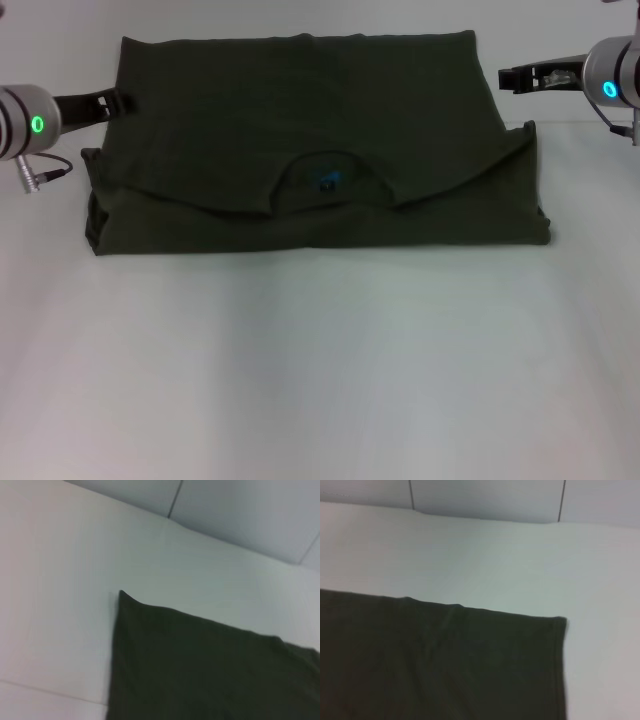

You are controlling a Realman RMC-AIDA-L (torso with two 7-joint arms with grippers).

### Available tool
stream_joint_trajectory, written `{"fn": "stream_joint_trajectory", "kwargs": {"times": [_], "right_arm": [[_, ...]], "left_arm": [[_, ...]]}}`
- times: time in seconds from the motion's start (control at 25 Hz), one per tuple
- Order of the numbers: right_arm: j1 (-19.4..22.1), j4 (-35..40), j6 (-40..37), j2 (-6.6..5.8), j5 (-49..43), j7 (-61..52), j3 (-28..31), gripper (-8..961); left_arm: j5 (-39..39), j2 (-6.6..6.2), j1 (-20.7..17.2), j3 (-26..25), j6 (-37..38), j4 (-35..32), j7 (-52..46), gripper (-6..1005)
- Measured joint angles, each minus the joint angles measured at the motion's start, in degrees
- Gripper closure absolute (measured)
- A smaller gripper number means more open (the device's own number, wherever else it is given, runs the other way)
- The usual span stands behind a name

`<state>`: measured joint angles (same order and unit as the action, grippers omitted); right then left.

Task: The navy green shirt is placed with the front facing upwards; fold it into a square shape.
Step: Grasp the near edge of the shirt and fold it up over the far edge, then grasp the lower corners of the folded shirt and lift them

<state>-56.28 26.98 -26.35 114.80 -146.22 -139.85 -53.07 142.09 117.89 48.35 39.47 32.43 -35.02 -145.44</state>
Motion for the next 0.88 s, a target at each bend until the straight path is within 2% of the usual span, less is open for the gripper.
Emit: {"fn": "stream_joint_trajectory", "kwargs": {"times": [0.12, 0.28, 0.36, 0.48, 0.52, 0.56, 0.6, 0.68, 0.88], "right_arm": [[1.2, 2.41, -4.76, -0.35, 2.3, 0.07, 3.06, 497], [6.23, 8.11, -14.42, -0.64, 10.6, 1.24, 6.64, 298], [9.67, 10.39, -19.48, -0.82, 15.77, 2.34, 6.97, 293], [15.49, 11.61, -27.55, -1.5, 25.38, 5.11, 7.48, 286], [17.3, 11.43, -30.08, -1.7, 28.13, 6.2, 7.89, 284], [18.68, 11.13, -31.97, -1.85, 30.41, 7.04, 8.35, 284], [20.45, 10.62, -34.24, -1.93, 32.7, 8.3, 9.21, 284], [22.95, 10.12, -37.85, -1.94, 35.64, 10.07, 10.8, 285], [27.22, 8.31, -44.65, -1.65, 39.77, 14.7, 15.42, 286]], "left_arm": [[-5.22, 0.59, -2.77, -1.06, 0.8, -2.69, 0.17, 677], [-17.3, 0.69, -7.86, -1.48, 5.7, -5.99, 4.32, 599], [-23.35, -0.15, -10.39, -2.16, 11.39, -5.94, 7.3, 580], [-27.52, -0.69, -13.33, -5.08, 18.33, -5.5, 10.35, 580], [-27.52, -0.69, -13.33, -5.08, 18.33, -5.5, 10.35, 580], [-28.55, -0.79, -14.19, -7.2, 21.35, -5.11, 11.94, 581], [-29.77, -1.11, -15.56, -11.74, 27.6, -3.58, 15.0, 581], [-30.03, -1.5, -16.22, -14.09, 31.13, -2.11, 16.86, 581], [-29.68, -1.66, -17.01, -14.92, 31.43, 0.86, 25.28, 580]]}}
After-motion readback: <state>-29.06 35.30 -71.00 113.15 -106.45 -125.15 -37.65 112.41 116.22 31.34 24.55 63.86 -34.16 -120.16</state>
